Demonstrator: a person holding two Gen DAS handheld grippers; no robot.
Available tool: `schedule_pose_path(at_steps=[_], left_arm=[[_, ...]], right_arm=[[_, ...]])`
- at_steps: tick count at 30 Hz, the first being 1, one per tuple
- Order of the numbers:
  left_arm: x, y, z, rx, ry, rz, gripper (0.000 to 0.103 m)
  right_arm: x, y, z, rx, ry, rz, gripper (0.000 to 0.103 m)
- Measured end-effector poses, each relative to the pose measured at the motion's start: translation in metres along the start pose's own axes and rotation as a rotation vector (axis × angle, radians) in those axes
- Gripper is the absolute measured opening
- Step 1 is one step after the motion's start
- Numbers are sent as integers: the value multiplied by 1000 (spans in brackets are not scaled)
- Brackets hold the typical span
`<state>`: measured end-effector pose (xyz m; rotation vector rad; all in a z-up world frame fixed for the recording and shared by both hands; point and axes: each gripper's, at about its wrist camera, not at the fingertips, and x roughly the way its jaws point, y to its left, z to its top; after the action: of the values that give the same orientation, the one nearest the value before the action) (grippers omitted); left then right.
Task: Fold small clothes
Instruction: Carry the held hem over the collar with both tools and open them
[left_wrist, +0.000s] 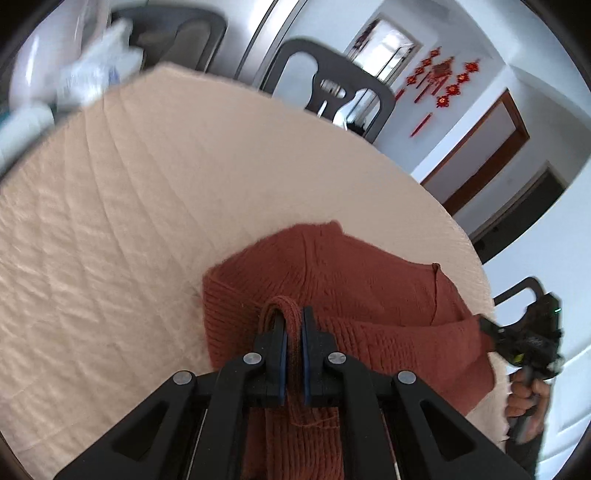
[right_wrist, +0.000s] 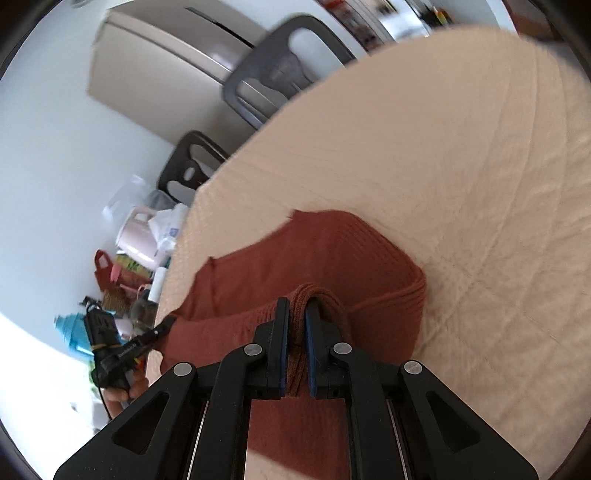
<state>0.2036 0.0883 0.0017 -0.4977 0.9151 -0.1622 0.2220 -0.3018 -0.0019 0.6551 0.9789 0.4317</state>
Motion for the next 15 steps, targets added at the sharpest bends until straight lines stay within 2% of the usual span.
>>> schedule_pose_path(at_steps=[3, 4, 7, 10, 13, 15], left_arm=[[-9, -4, -3, -9, 8, -69, 10], [-11, -8, -5, 8, 20, -93, 15], [-15, -18, -10, 48, 50, -136, 29], [-11, -25, -7, 65, 49, -163, 29], [-5, -21, 12, -5, -6, -169, 29], [-3, -16, 27, -43, -43, -131, 29]], right_arm=[[0, 0, 0, 26, 37, 34, 12], [-2, 4, -1, 4, 49, 45, 19], [-9, 12, -7, -49, 93, 67, 21], [-3, 14, -4, -76, 135, 120, 21], [3, 15, 7, -73, 97, 138, 21], [4, 12, 20, -26, 50, 153, 21]])
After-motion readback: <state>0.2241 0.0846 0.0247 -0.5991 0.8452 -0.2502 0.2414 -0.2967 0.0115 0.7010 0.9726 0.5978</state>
